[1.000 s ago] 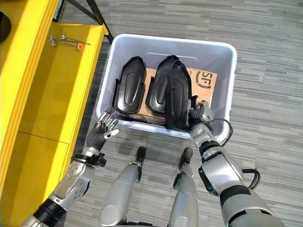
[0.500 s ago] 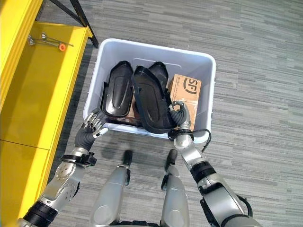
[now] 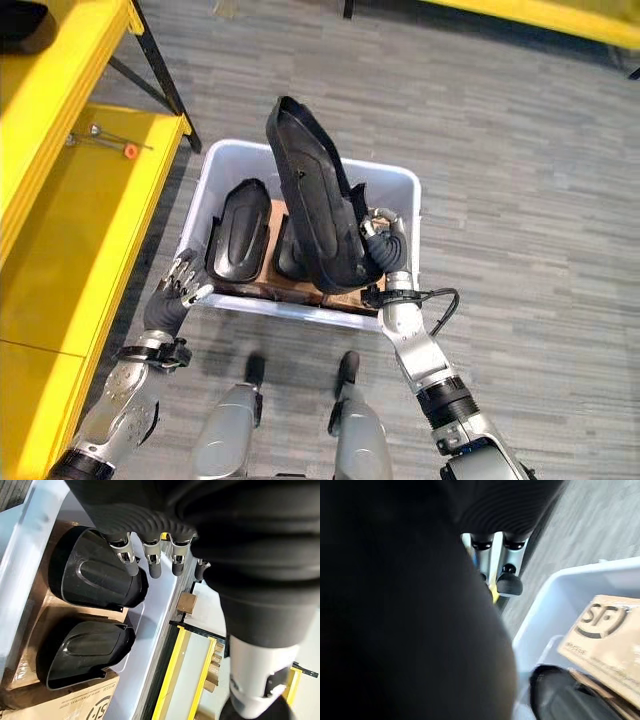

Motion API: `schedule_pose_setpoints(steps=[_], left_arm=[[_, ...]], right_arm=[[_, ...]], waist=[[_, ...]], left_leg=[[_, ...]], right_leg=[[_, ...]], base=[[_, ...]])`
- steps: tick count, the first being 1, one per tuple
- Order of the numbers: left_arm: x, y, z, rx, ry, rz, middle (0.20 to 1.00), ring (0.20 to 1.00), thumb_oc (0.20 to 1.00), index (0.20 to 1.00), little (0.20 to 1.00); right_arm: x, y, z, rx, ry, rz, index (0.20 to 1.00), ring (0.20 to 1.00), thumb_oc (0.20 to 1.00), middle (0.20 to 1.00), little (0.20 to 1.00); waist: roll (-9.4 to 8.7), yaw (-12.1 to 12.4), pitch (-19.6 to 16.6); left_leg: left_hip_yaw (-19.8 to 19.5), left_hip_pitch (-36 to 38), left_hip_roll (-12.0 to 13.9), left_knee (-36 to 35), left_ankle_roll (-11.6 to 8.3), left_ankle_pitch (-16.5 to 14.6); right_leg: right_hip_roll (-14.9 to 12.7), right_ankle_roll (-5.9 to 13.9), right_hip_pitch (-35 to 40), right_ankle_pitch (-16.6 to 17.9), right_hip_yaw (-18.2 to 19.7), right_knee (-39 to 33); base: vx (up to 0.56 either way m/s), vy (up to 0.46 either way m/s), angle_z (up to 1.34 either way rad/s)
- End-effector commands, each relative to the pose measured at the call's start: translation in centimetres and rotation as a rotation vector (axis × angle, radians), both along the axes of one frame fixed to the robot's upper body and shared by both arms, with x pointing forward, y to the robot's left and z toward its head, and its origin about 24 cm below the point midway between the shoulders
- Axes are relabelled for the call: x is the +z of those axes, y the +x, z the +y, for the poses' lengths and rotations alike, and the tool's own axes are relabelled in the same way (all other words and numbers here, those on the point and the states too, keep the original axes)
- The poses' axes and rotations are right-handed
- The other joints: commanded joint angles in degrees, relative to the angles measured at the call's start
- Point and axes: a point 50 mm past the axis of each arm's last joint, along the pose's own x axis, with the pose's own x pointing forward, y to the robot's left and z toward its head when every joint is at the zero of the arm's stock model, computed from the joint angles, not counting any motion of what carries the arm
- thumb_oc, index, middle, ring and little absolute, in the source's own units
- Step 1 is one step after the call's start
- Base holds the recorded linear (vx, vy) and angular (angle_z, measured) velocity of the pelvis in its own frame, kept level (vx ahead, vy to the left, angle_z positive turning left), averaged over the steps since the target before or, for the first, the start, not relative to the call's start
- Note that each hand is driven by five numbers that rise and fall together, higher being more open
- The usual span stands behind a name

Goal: Move parts from the plastic box to the shelf.

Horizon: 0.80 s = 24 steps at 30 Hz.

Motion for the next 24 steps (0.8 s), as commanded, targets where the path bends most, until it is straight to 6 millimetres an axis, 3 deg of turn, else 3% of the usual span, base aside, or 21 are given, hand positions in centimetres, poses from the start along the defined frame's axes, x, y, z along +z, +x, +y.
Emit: schedule_pose_setpoints(steps=[1, 10, 17, 21, 23, 24], left_arm=[[0.5, -1.5, -0.4, -0.037, 0.025, -0.039, 1.0, 1.0, 1.0, 1.0, 1.0], [-1.1, -3.2, 0.8, 0.032, 0.018, 0.04, 1.0, 1.0, 1.0, 1.0, 1.0], [-2.6, -5.0, 1.4, 0.094, -0.015, 0.11, 1.0, 1.0, 1.0, 1.0, 1.0], [-3.2, -5.0, 1.2, 0.117, -0.052, 0.133, 1.0, 1.0, 1.0, 1.0, 1.0], [-3.2, -4.8, 0.9, 0.107, -0.055, 0.133, 1.0, 1.0, 1.0, 1.0, 1.0], [-3.2, -4.5, 0.6, 0.097, -0.057, 0.134, 1.0, 1.0, 1.0, 1.0, 1.0]], right_arm=[[2.6, -0.8, -0.2, 0.073, 0.087, -0.147, 0.2, 0.2, 0.2, 0.2, 0.2], [1.7, -1.6, 0.2, 0.133, 0.06, -0.099, 0.2, 0.2, 0.2, 0.2, 0.2], [0.9, -1.8, 0.8, 0.184, 0.045, -0.059, 0.2, 0.2, 0.2, 0.2, 0.2], [1.5, -1.4, 0.6, 0.161, 0.045, -0.085, 0.2, 0.2, 0.2, 0.2, 0.2], [1.6, -1.3, 0.1, 0.143, 0.039, -0.092, 0.2, 0.2, 0.2, 0.2, 0.2], [1.6, -1.3, -0.2, 0.126, 0.035, -0.091, 0.2, 0.2, 0.2, 0.2, 0.2]], waist=[[0.99, 0.7, -6.1], [1.23, 1.1, -9.6], [2.28, 2.8, -11.5], [3.38, 5.0, -10.7], [3.34, 4.5, -10.5], [3.11, 3.8, -10.2]], left_leg=[[3.2, 6.6, 4.9, -12.5, -1.7, 6.5], [3.1, 11.3, 7.5, -15.4, -2.84, 7.5], [1.3, 13.7, 11.3, -17.0, -4.74, 10.0], [-2.4, 10.1, 11.7, -16.7, -6.19, 13.4], [-1.4, 7.5, 11.4, -14.9, -5.99, 13.8], [1.7, 6.4, 11.9, -12.7, -5.07, 13.3]], right_leg=[[-3.0, 5.34, 3.9, -6.0, -0.2, 3.2], [-0.8, 4.64, 7.9, -8.6, -1.2, 3.2], [2.5, 2.78, 11.5, -12.8, -4.0, 4.8], [3.3, 1.02, 12.6, -14.7, -8.5, 5.6], [2.6, 0.64, 12.6, -14.8, -10.7, 5.7], [1.7, 0.44, 12.7, -14.9, -12.5, 6.0]], base=[[0.06, -0.039, 0.02], [0.04, -0.053, -0.02], [0.0, -0.114, 0.14], [-0.08, -0.101, 0.37], [-0.09, -0.008, 0.96], [-0.05, 0.037, 1.16]])
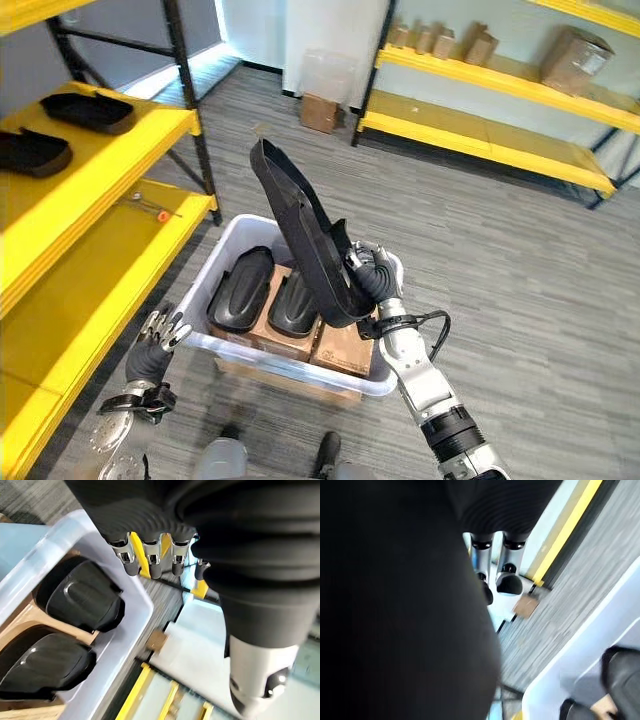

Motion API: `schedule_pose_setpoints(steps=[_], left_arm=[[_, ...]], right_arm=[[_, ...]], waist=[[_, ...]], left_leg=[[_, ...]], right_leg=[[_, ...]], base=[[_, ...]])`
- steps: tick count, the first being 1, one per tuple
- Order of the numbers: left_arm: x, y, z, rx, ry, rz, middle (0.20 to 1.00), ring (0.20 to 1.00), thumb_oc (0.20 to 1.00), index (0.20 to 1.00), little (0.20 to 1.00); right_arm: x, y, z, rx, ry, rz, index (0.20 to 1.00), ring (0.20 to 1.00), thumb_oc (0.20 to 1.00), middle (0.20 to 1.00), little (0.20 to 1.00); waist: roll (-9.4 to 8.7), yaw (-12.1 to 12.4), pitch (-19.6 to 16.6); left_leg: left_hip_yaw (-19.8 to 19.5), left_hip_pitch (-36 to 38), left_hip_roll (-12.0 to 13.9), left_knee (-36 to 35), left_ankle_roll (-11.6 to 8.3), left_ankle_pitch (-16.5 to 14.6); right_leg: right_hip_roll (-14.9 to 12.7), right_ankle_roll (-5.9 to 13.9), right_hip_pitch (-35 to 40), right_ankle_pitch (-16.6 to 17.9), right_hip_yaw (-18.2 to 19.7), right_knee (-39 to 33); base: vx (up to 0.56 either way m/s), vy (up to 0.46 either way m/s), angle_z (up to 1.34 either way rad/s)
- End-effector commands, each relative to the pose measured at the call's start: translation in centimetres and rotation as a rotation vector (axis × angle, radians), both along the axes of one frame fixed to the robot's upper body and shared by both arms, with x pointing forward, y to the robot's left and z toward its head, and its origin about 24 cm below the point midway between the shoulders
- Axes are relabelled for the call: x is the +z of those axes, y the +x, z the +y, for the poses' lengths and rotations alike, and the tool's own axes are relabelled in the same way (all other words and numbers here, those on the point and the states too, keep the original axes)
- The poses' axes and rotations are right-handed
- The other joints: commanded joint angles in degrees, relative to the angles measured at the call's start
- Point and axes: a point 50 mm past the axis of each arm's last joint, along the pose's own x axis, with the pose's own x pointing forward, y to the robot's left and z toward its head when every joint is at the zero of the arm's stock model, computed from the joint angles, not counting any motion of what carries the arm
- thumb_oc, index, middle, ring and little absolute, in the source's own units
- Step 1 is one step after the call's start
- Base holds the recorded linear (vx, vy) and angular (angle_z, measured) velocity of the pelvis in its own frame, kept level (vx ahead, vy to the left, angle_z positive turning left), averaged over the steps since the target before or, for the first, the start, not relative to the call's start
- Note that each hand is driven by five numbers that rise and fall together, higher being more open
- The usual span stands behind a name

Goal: Move parts from the plastic box to the shelf.

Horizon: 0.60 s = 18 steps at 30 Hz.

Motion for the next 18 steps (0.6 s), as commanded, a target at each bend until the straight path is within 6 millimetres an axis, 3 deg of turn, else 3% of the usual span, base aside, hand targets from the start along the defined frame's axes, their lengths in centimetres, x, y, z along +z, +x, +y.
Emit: schedule_pose_setpoints(steps=[1, 3, 5, 8, 10, 13, 14, 16, 18], left_arm=[[1.1, 0.2, -0.5, -0.059, 0.033, -0.054, 1.0, 1.0, 1.0, 1.0, 1.0], [1.3, 0.2, -0.6, -0.076, 0.038, -0.063, 1.0, 1.0, 1.0, 1.0, 1.0], [1.3, 0.3, -0.6, -0.074, 0.046, -0.065, 1.0, 1.0, 1.0, 1.0, 1.0], [1.8, 0.7, -0.1, -0.058, 0.072, -0.085, 1.0, 1.0, 1.0, 1.0, 1.0], [1.8, 0.7, -0.1, -0.058, 0.072, -0.085, 1.0, 1.0, 1.0, 1.0, 1.0], [2.9, 1.2, 0.7, -0.061, 0.13, -0.13, 1.0, 1.0, 1.0, 1.0, 1.0], [2.9, 1.2, 0.7, -0.061, 0.131, -0.13, 1.0, 1.0, 1.0, 1.0, 1.0], [3.8, 1.7, 1.1, -0.045, 0.155, -0.168, 1.0, 1.0, 1.0, 1.0, 1.0], [4.0, 1.8, 1.2, -0.039, 0.162, -0.175, 1.0, 1.0, 1.0, 1.0, 1.0]], right_arm=[[4.5, 0.9, -1.0, -0.034, 0.047, -0.219, 0.2, 0.2, 0.2, 0.2, 0.2], [3.7, 0.9, -1.6, -0.079, 0.041, -0.187, 0.2, 0.2, 0.2, 0.2, 0.2], [3.7, 0.9, -2.0, -0.102, 0.039, -0.185, 0.2, 0.2, 0.2, 0.2, 0.2], [2.9, 0.6, -2.3, -0.112, 0.049, -0.148, 0.2, 0.2, 0.2, 0.2, 0.2], [2.9, 0.5, -2.3, -0.112, 0.049, -0.148, 0.2, 0.2, 0.2, 0.2, 0.2], [3.0, 0.2, -2.2, -0.109, 0.067, -0.151, 0.2, 0.2, 0.2, 0.2, 0.2], [3.0, 0.2, -2.2, -0.109, 0.068, -0.15, 0.2, 0.2, 0.2, 0.2, 0.2], [3.6, 0.7, -1.4, -0.093, 0.092, -0.172, 0.2, 0.2, 0.2, 0.2, 0.2], [4.1, 1.0, -1.0, -0.084, 0.107, -0.186, 0.2, 0.2, 0.2, 0.2, 0.2]], waist=[[0.89, 0.8, -0.3], [1.66, 1.4, -1.0], [1.99, 1.5, -1.1], [2.07, 2.1, -2.0], [1.98, 2.1, -2.0], [0.19, 3.3, -2.0], [0.12, 3.3, -2.0], [-1.34, 4.8, -2.2], [-2.11, 5.4, -2.3]], left_leg=[[9.1, 0.0, 6.0, -6.7, -2.24, 12.5], [11.4, 0.9, 9.0, -10.4, -3.62, 15.1], [11.3, 0.6, 9.1, -11.7, -3.93, 16.7], [11.4, 1.0, 6.2, -10.0, -2.14, 13.2], [11.4, 0.9, 6.1, -9.8, -2.08, 13.0], [12.1, -0.9, 2.7, -4.0, -1.31, 8.4], [12.1, -1.0, 2.6, -3.8, -1.26, 8.3], [12.4, -3.9, -0.5, 0.0, 0.04, 5.1], [12.1, -5.7, -2.0, 1.7, 0.68, 4.0]], right_leg=[[-4.6, 3.3, 0.2, -9.6, -1.2, 8.3], [-6.1, 5.39, 2.1, -9.6, -2.5, 7.4], [-7.3, 5.83, 2.3, -9.0, -3.3, 7.8], [-12.0, 7.79, 3.2, -6.2, -4.6, 8.8], [-12.2, 7.86, 3.3, -6.2, -4.6, 8.7], [-15.9, 9.81, 6.2, -2.6, -5.3, 6.3], [-16.0, 9.87, 6.2, -2.5, -5.3, 6.2], [-19.0, 11.27, 6.1, 1.5, -5.5, 4.3], [-20.1, 11.81, 6.0, 3.1, -6.4, 3.9]], base=[[-0.04, 0.066, 1.33], [0.1, 0.167, 1.01], [0.1, 0.2, 0.73], [0.09, 0.319, 0.37], [0.07, 0.129, 0.24], [0.15, 0.256, 0.33], [0.09, 0.236, 0.11], [0.08, 0.292, 0.03], [0.03, 0.189, 0.07]])
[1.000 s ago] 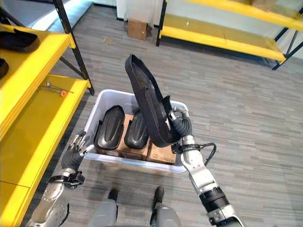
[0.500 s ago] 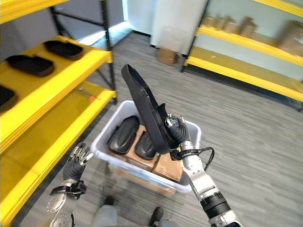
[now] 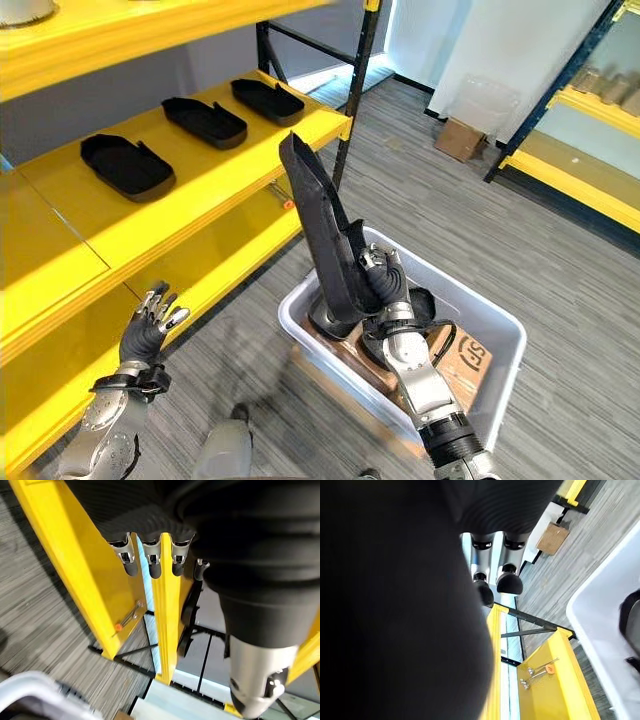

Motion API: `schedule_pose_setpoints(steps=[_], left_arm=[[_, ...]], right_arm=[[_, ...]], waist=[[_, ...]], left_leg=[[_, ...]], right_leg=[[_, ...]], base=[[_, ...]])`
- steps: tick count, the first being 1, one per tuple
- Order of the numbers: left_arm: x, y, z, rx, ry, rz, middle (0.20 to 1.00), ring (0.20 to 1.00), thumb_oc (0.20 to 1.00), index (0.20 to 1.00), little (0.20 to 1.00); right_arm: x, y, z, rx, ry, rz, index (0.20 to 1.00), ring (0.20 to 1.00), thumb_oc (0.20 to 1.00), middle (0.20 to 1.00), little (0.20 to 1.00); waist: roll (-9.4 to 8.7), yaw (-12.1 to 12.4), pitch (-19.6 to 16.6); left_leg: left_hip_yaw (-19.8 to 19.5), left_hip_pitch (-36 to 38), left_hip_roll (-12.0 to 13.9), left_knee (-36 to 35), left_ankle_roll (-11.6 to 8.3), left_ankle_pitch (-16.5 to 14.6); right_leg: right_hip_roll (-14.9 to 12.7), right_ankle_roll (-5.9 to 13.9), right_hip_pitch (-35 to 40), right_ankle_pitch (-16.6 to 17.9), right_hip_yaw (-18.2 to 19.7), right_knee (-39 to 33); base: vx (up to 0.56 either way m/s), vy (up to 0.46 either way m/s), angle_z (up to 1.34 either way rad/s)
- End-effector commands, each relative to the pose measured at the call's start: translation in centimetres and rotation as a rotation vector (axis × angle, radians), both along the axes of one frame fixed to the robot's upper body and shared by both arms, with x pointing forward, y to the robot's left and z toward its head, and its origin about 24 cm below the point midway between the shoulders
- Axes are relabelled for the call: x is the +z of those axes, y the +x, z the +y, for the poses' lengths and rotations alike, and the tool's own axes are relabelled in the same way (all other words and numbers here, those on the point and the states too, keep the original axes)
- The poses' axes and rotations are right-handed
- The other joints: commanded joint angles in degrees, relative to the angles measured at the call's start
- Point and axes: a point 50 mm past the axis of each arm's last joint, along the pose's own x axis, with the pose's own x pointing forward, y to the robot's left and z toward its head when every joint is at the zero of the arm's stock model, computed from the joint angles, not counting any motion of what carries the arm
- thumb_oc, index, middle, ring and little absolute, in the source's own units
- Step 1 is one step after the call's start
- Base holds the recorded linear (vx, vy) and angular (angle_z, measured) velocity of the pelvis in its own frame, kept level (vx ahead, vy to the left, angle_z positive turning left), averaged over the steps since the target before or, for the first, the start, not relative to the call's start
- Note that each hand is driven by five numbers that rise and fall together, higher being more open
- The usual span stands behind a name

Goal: Move parts from the plastic box to the shelf.

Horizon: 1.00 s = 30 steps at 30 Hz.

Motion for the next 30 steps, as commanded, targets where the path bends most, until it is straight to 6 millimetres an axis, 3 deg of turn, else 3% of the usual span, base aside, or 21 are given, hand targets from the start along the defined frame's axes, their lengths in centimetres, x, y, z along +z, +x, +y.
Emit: schedule_pose_setpoints(steps=[1, 5, 8, 9, 10, 12, 13, 14, 16, 17, 18, 19, 20, 23, 26, 30], left_arm=[[1.8, -0.2, -0.8, -0.042, 0.053, -0.104, 1.0, 1.0, 1.0, 1.0, 1.0], [2.3, 0.3, -1.1, -0.066, 0.08, -0.116, 1.0, 1.0, 1.0, 1.0, 1.0], [2.5, 0.4, -1.0, -0.065, 0.094, -0.122, 1.0, 1.0, 1.0, 1.0, 1.0], [2.6, 0.6, -0.9, -0.06, 0.106, -0.124, 1.0, 1.0, 1.0, 1.0, 1.0], [2.6, 0.8, -0.7, -0.052, 0.116, -0.125, 1.0, 1.0, 1.0, 1.0, 1.0], [2.7, 1.1, -0.7, -0.047, 0.126, -0.128, 1.0, 1.0, 1.0, 1.0, 1.0], [2.7, 1.1, -0.7, -0.047, 0.126, -0.127, 1.0, 1.0, 1.0, 1.0, 1.0], [2.5, 1.2, -0.8, -0.049, 0.131, -0.125, 1.0, 1.0, 1.0, 1.0, 1.0], [2.5, 1.2, -1.2, -0.064, 0.133, -0.127, 1.0, 1.0, 1.0, 1.0, 1.0], [2.4, 1.3, -1.6, -0.078, 0.12, -0.125, 1.0, 1.0, 1.0, 1.0, 1.0], [2.4, 1.2, -1.6, -0.078, 0.119, -0.124, 1.0, 1.0, 1.0, 1.0, 1.0], [2.4, 1.3, -1.8, -0.085, 0.114, -0.126, 1.0, 1.0, 1.0, 1.0, 1.0], [2.1, 1.2, -2.0, -0.085, 0.098, -0.118, 1.0, 1.0, 1.0, 1.0, 1.0], [1.7, 0.7, -2.5, -0.084, 0.069, -0.115, 1.0, 1.0, 1.0, 1.0, 1.0], [1.4, 0.5, -2.7, -0.091, 0.059, -0.105, 1.0, 1.0, 1.0, 1.0, 1.0], [0.7, -0.2, -2.7, -0.076, 0.03, -0.076, 1.0, 1.0, 1.0, 1.0, 1.0]], right_arm=[[4.3, 1.0, -0.4, 0.01, 0.021, -0.199, 0.2, 0.2, 0.2, 0.2, 0.2], [5.2, 1.6, 0.2, 0.014, 0.045, -0.224, 0.2, 0.2, 0.2, 0.2, 0.2], [5.3, 1.8, 0.6, 0.022, 0.07, -0.223, 0.2, 0.2, 0.2, 0.2, 0.2], [5.3, 1.8, 0.6, 0.024, 0.088, -0.223, 0.2, 0.2, 0.2, 0.2, 0.2], [5.3, 1.7, 0.6, 0.025, 0.099, -0.222, 0.2, 0.2, 0.2, 0.2, 0.2], [5.2, 1.5, 0.6, 0.035, 0.124, -0.219, 0.2, 0.2, 0.2, 0.2, 0.2], [5.1, 1.5, 0.6, 0.035, 0.124, -0.219, 0.2, 0.2, 0.2, 0.2, 0.2], [4.9, 1.2, 0.7, 0.053, 0.129, -0.21, 0.2, 0.2, 0.2, 0.2, 0.2], [4.7, 1.0, 0.6, 0.062, 0.141, -0.207, 0.2, 0.2, 0.2, 0.2, 0.2], [4.7, 0.9, 0.5, 0.068, 0.161, -0.208, 0.2, 0.2, 0.2, 0.2, 0.2], [4.7, 0.9, 0.5, 0.069, 0.161, -0.208, 0.2, 0.2, 0.2, 0.2, 0.2], [4.7, 0.9, 0.3, 0.066, 0.171, -0.209, 0.2, 0.2, 0.2, 0.2, 0.2], [4.9, 0.9, 0.5, 0.079, 0.169, -0.217, 0.2, 0.2, 0.2, 0.2, 0.2], [4.8, 0.7, 0.5, 0.096, 0.158, -0.214, 0.2, 0.2, 0.2, 0.2, 0.2], [4.5, 0.5, 0.1, 0.085, 0.142, -0.2, 0.2, 0.2, 0.2, 0.2, 0.2], [4.3, 0.7, -0.6, 0.067, 0.095, -0.181, 0.2, 0.2, 0.2, 0.2, 0.2]], waist=[[-0.26, 1.8, -2.8], [-1.87, 3.1, -3.0], [-2.04, 3.4, -3.5], [-2.49, 3.3, -3.5], [-2.71, 2.9, -3.8], [-2.33, 1.4, -4.2], [-2.27, 1.6, -4.1], [-0.79, -0.4, -4.2], [0.84, -2.1, -3.7], [1.75, -4.0, -2.9], [1.79, -4.1, -2.8], [1.76, -4.7, -2.3], [1.32, -6.0, -1.8], [0.42, -7.1, -1.8], [0.14, -7.1, -2.1], [0.63, -6.4, -3.6]], left_leg=[[0.0, 0.5, -0.4, -8.8, 0.0, 4.8], [-1.8, -4.1, -5.2, -6.1, 1.89, 2.7], [-2.7, -3.7, -5.8, -6.4, 2.1, 0.9], [-2.5, -4.0, -7.0, -7.1, 3.13, 2.1], [-3.1, -3.5, -7.8, -8.2, 3.62, 2.5], [-5.1, -1.6, -9.3, -12.4, 4.68, 3.9], [-5.0, -1.5, -9.1, -12.3, 4.6, 3.7], [-6.6, 2.0, -10.3, -16.8, 5.97, 5.2], [-8.4, 5.2, -10.8, -19.1, 6.8, 5.9], [-10.5, 7.5, -11.2, -20.8, 6.99, 7.0], [-10.5, 7.8, -11.1, -21.0, 6.92, 6.9], [-11.3, 8.5, -11.8, -21.1, 7.02, 7.0], [-13.0, 9.9, -13.0, -21.9, 7.2, 7.1], [-15.9, 12.2, -15.6, -22.2, 7.44, 6.8], [-16.4, 12.8, -16.5, -21.8, 7.35, 6.2], [-17.8, 14.3, -16.4, -21.4, 6.89, 5.3]], right_leg=[[-5.3, 6.22, 1.4, 3.9, -1.0, 1.3], [-8.1, 7.52, 1.4, 9.6, -3.2, 1.0], [-8.1, 8.14, 1.6, 10.5, -2.7, 1.5], [-8.9, 7.68, 1.0, 12.7, -2.7, 1.9], [-8.8, 7.26, 0.4, 13.1, -1.0, 2.8], [-6.4, 6.01, -2.2, 13.9, 6.0, 5.9], [-6.3, 6.01, -2.2, 13.8, 6.2, 6.0], [-0.5, 3.64, -6.4, 9.5, 13.6, 10.7], [6.1, 0.92, -10.6, 1.7, 17.5, 14.3], [12.7, -0.88, -15.0, -3.8, 20.6, 14.3], [12.7, -0.96, -14.8, -4.1, 20.5, 14.4], [14.4, -1.0, -15.7, -4.0, 21.6, 13.5], [18.0, -0.93, -16.9, -3.5, 24.6, 10.5], [21.1, -1.02, -15.9, -0.9, 28.1, 4.7], [20.5, -1.47, -13.7, -0.9, 28.3, 2.9], [19.9, -2.18, -10.9, -2.1, 25.1, 2.5]], base=[[0.03, 0.172, 0.13], [0.03, 0.177, 0.36], [0.08, 0.142, 0.6], [0.12, 0.15, 0.48], [0.08, 0.19, 0.25], [0.12, 0.136, 0.58], [0.18, 0.238, 0.92], [0.22, 0.275, 0.8], [0.26, 0.293, 0.59], [0.17, 0.139, 0.21], [0.14, 0.079, 0.28], [0.1, 0.011, 0.64], [0.13, 0.022, 0.88], [0.14, -0.004, 0.67], [0.11, -0.03, 0.63], [0.13, -0.082, 0.32]])
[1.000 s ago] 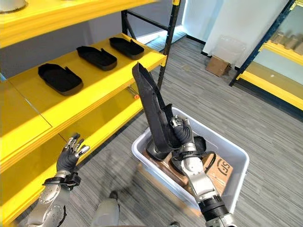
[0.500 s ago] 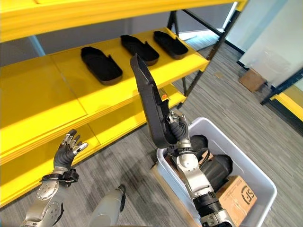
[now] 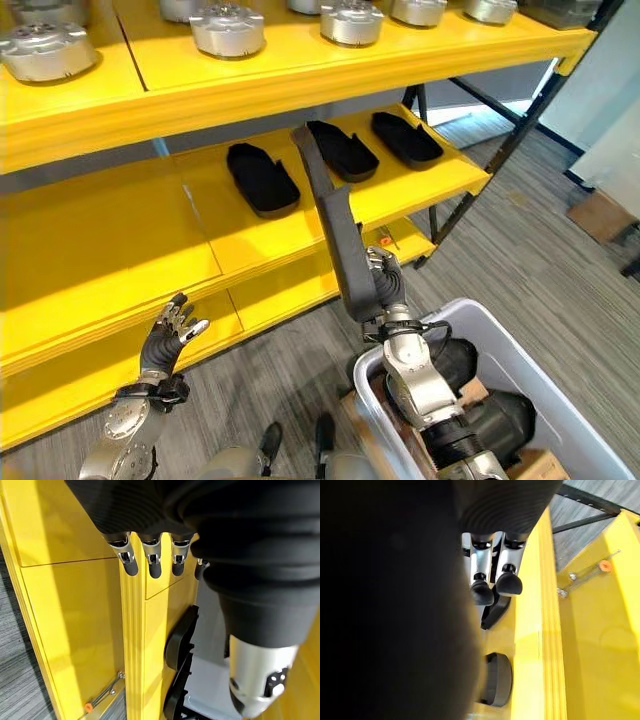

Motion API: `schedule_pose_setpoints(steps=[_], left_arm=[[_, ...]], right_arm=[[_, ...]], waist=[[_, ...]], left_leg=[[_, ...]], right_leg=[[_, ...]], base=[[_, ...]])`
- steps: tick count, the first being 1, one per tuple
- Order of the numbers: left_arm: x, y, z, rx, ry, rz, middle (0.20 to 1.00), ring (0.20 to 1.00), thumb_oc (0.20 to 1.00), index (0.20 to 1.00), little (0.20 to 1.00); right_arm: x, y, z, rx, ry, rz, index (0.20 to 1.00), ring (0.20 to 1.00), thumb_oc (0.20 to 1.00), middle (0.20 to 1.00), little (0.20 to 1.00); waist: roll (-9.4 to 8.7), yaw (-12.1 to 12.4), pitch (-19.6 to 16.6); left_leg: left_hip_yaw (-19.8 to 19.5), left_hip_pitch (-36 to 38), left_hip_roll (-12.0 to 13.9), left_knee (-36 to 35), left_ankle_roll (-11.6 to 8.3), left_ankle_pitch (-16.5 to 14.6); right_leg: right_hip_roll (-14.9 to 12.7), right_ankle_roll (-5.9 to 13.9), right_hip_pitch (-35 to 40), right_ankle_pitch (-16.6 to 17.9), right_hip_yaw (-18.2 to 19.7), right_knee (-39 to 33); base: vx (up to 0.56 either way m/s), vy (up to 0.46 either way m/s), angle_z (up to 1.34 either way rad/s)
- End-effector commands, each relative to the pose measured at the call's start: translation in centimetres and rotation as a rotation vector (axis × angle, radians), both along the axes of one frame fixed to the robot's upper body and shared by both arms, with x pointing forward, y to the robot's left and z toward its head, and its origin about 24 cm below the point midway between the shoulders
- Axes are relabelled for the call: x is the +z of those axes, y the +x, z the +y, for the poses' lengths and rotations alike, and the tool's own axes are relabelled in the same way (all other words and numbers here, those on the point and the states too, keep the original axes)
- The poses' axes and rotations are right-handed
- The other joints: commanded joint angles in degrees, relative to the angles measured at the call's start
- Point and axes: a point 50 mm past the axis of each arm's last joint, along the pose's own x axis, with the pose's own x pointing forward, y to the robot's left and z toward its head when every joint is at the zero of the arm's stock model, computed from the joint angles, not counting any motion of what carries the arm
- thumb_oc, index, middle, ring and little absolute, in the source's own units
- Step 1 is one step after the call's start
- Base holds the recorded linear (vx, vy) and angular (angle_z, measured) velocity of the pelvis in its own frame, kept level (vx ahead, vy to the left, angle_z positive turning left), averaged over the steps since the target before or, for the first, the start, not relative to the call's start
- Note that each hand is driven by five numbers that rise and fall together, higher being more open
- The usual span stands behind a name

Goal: Move parts from the plastic box to the shelf.

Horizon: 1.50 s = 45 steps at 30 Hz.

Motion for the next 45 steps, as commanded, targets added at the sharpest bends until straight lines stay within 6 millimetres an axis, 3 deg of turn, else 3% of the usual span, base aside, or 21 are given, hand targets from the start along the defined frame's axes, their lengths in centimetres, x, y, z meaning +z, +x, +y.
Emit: schedule_pose_setpoints(steps=[1, 6, 8, 10, 12, 13, 14, 17, 19, 25, 29, 31, 34, 35, 38, 40, 45], left_arm=[[2.8, 0.7, -0.3, -0.048, 0.02, -0.148, 1.0, 1.0, 1.0, 1.0, 1.0], [2.5, 0.2, -0.3, -0.052, 0.001, -0.128, 1.0, 1.0, 1.0, 1.0, 1.0], [2.5, 0.4, -0.5, -0.068, -0.004, -0.132, 1.0, 1.0, 1.0, 1.0, 1.0], [2.6, 0.6, -0.6, -0.084, -0.011, -0.131, 1.0, 1.0, 1.0, 1.0, 1.0], [2.7, 0.7, -0.5, -0.087, -0.011, -0.128, 1.0, 1.0, 1.0, 1.0, 1.0], [2.7, 0.7, -0.5, -0.087, -0.011, -0.129, 1.0, 1.0, 1.0, 1.0, 1.0], [2.7, 0.5, -0.4, -0.089, -0.01, -0.123, 1.0, 1.0, 1.0, 1.0, 1.0], [2.9, 0.4, -0.2, -0.074, -0.001, -0.125, 1.0, 1.0, 1.0, 1.0, 1.0], [2.6, 0.3, 0.0, -0.055, -0.02, -0.118, 1.0, 1.0, 1.0, 1.0, 1.0], [3.7, 0.9, 0.4, -0.104, 0.046, -0.154, 1.0, 1.0, 1.0, 1.0, 1.0], [4.7, 1.4, 0.7, -0.109, 0.07, -0.187, 1.0, 1.0, 1.0, 1.0, 1.0], [5.2, 1.7, 0.8, -0.107, 0.076, -0.208, 1.0, 1.0, 1.0, 1.0, 1.0], [5.9, 2.1, 0.2, -0.13, 0.055, -0.247, 1.0, 1.0, 1.0, 1.0, 1.0], [6.1, 2.3, 0.1, -0.134, 0.05, -0.257, 1.0, 1.0, 1.0, 1.0, 1.0], [6.3, 2.6, -0.2, -0.138, 0.039, -0.271, 1.0, 1.0, 1.0, 1.0, 1.0], [6.9, 3.2, -0.7, -0.155, 0.029, -0.302, 1.0, 1.0, 1.0, 1.0, 1.0], [7.7, 4.0, -1.6, -0.18, 0.025, -0.347, 1.0, 1.0, 1.0, 1.0, 1.0]], right_arm=[[4.8, 1.1, -0.2, -0.002, 0.038, -0.224, 0.2, 0.2, 0.2, 0.2, 0.2], [4.9, 2.2, -0.5, -0.019, 0.0, -0.211, 0.2, 0.2, 0.2, 0.2, 0.2], [5.1, 2.6, -0.8, -0.037, -0.008, -0.215, 0.2, 0.2, 0.2, 0.2, 0.2], [5.4, 2.8, -1.3, -0.055, -0.016, -0.222, 0.2, 0.2, 0.2, 0.2, 0.2], [5.4, 3.0, -1.7, -0.076, -0.036, -0.219, 0.2, 0.2, 0.2, 0.2, 0.2], [5.4, 3.0, -1.7, -0.077, -0.036, -0.22, 0.2, 0.2, 0.2, 0.2, 0.2], [5.0, 3.1, -2.1, -0.1, -0.045, -0.199, 0.2, 0.2, 0.2, 0.2, 0.2], [4.4, 3.5, -3.0, -0.149, -0.069, -0.165, 0.2, 0.2, 0.2, 0.2, 0.2], [4.5, 4.0, -2.9, -0.138, -0.102, -0.15, 0.2, 0.2, 0.2, 0.2, 0.2], [4.7, 4.5, -2.8, -0.157, -0.116, -0.148, 0.2, 0.2, 0.2, 0.2, 0.2], [6.0, 5.7, -2.6, -0.181, -0.117, -0.174, 0.2, 0.2, 0.2, 0.2, 0.2], [7.6, 6.9, -2.8, -0.207, -0.131, -0.21, 0.2, 0.2, 0.2, 0.2, 0.2], [13.4, 10.3, -4.4, -0.326, -0.21, -0.294, 0.2, 0.2, 0.2, 0.2, 0.2], [14.5, 10.8, -4.6, -0.347, -0.219, -0.307, 0.2, 0.2, 0.2, 0.2, 0.2], [16.1, 11.6, -5.1, -0.386, -0.231, -0.314, 0.2, 0.2, 0.2, 0.2, 0.2], [18.7, 12.8, -6.4, -0.467, -0.27, -0.303, 0.2, 0.2, 0.2, 0.2, 0.2], [20.6, 13.4, -7.7, -0.53, -0.298, -0.276, 0.2, 0.2, 0.2, 0.2, 0.2]], waist=[[0.65, -0.1, -1.8], [0.59, 1.4, -1.7], [0.65, 1.9, -0.4], [0.87, 1.9, 1.2], [0.24, 2.0, 2.6], [0.18, 2.0, 2.6], [-0.19, 2.5, 2.3], [0.79, 2.8, 2.0], [2.64, 3.6, 1.8], [2.02, 6.4, 2.2], [1.83, 7.4, 2.7], [1.81, 8.1, 3.0], [1.23, 10.0, 4.8], [1.25, 10.2, 5.2], [1.32, 10.6, 6.0], [1.41, 11.4, 7.4], [2.49, 11.9, 9.4]], left_leg=[[1.3, 4.7, -2.4, -5.7, 0.67, 1.0], [-0.8, 4.1, -2.8, -3.2, -0.28, 0.3], [-0.8, 1.6, -4.0, 0.9, -1.62, -0.1], [1.8, -2.0, -3.6, 6.7, -3.76, 0.0], [7.4, -4.9, 2.4, 9.1, -3.74, -0.8], [7.4, -5.0, 2.3, 9.0, -3.73, -0.6], [7.2, -5.3, 7.7, 6.6, -3.54, 0.5], [4.9, -6.3, 16.9, -1.1, -5.76, 8.8], [6.0, -3.6, 18.8, -6.4, -7.34, 9.9], [7.1, -6.9, 12.5, 1.0, -7.13, 4.0], [7.6, -9.8, 10.5, 3.1, -6.85, 2.7], [7.7, -11.9, 9.5, 3.7, -6.65, 2.3], [7.4, -16.7, 7.1, 4.7, -6.27, 2.4], [7.3, -17.5, 6.7, 4.9, -6.21, 2.5], [7.0, -18.7, 6.3, 5.5, -6.09, 2.5], [6.7, -20.8, 5.4, 6.6, -5.87, 2.3], [6.7, -23.4, 5.0, 9.6, -5.7, 1.1]], right_leg=[[0.8, 1.84, -0.8, -4.7, -1.0, 6.3], [-0.2, 1.29, 1.3, -5.3, -3.8, 4.7], [-0.8, 0.87, 1.2, -5.6, -4.6, 4.9], [-1.7, 0.39, 1.1, -6.4, -6.6, 5.5], [-3.5, 0.5, 1.6, -7.2, -7.8, 6.5], [-3.6, 0.51, 1.4, -7.0, -7.7, 6.5], [-4.8, 0.94, 1.9, -7.9, -7.8, 6.7], [-6.1, 1.51, 1.7, -10.3, -7.8, 9.5], [-7.3, 2.37, 1.7, -11.8, -7.2, 11.8], [-12.7, 5.2, 6.3, -9.3, -8.6, 8.2], [-14.6, 6.34, 5.6, -7.5, -9.2, 6.7], [-15.3, 6.86, 4.8, -6.5, -9.8, 5.6], [-16.7, 7.52, 2.5, -4.1, -11.5, 4.6], [-16.8, 7.61, 2.2, -3.8, -11.8, 4.6], [-17.1, 7.6, 1.6, -3.6, -12.2, 4.8], [-17.5, 7.68, 0.5, -3.5, -13.1, 5.4], [-17.8, 7.42, -1.5, -4.9, -13.3, 8.0]], base=[[0.09, -0.087, 0.35], [0.04, -0.081, 0.33], [-0.07, -0.035, 0.35], [-0.11, -0.004, 0.5], [-0.05, 0.038, 0.56], [0.04, 0.084, 0.93], [0.08, 0.084, 0.94], [0.13, 0.186, 0.38], [0.23, 0.366, 0.34], [0.22, 0.26, 0.0], [0.04, 0.143, 0.2], [0.0, 0.121, 0.16], [-0.04, 0.153, 0.09], [-0.04, 0.084, 0.07], [-0.01, 0.042, 0.21], [-0.03, 0.066, 0.2], [-0.05, 0.028, 0.15]])
